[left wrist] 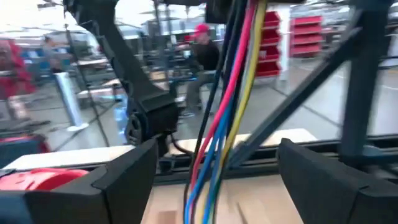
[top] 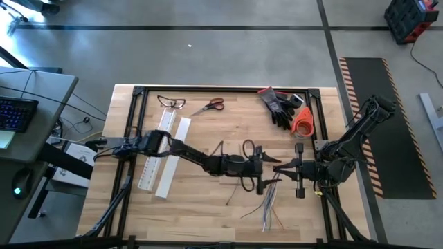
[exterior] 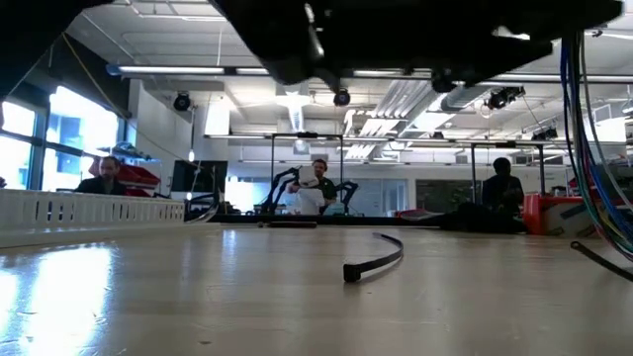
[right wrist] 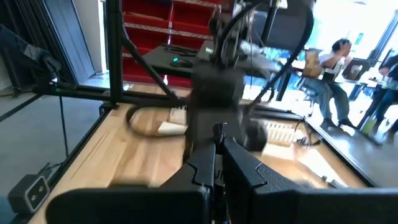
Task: Ziptie cables
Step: Wrap the black zip tie around the cable
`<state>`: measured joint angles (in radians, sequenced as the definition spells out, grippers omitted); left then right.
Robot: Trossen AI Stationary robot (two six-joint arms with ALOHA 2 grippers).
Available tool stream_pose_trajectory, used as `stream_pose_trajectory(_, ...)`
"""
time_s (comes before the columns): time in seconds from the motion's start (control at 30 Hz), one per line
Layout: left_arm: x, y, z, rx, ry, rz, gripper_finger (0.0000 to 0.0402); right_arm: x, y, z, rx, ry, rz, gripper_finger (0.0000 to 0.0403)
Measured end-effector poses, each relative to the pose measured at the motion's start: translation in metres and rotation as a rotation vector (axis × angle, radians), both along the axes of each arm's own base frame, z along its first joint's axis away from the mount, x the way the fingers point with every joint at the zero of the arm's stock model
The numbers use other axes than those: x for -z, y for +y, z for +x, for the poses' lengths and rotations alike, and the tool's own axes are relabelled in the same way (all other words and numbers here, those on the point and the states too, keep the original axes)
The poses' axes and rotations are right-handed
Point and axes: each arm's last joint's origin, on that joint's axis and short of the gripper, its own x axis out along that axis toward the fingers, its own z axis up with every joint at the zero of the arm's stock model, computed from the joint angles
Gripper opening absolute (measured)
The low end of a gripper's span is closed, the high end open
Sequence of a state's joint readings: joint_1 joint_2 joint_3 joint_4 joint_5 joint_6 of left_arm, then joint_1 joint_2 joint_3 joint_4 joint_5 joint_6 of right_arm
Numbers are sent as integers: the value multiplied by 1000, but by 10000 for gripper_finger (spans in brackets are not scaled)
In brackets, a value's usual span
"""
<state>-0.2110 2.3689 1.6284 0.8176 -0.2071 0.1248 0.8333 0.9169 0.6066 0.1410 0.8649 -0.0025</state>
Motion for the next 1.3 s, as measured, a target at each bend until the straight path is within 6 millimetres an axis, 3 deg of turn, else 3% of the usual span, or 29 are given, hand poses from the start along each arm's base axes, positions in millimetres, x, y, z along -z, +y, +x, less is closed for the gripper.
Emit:
stream_pose_trajectory(0.17, 4, -12, 25, -96, -57, -13, 308, -1, 0, 0, -1, -4, -1, 0)
stream_pose_trajectory(0.37, 6, -19, 38, -224, -77, -28, 302, -2, 2, -1, -16, -16, -2, 0)
stream_pose_trajectory(0.5, 17, -18, 38, -317, -44, -35, 290, -11, 8, -5, -53, -81, 13, 0)
stream_pose_trajectory(0.8, 15, -16, 38, -323, -53, -60, 260, -33, 19, -21, -142, -249, 50, 0)
stream_pose_trajectory(1.13, 18, -24, 36, -354, -20, -33, 200, -55, 28, -47, -182, -391, 43, 0)
stream_pose_trajectory(1.3, 19, -32, 34, -377, 0, 10, 164, -76, 32, -61, -181, -403, -7, 0)
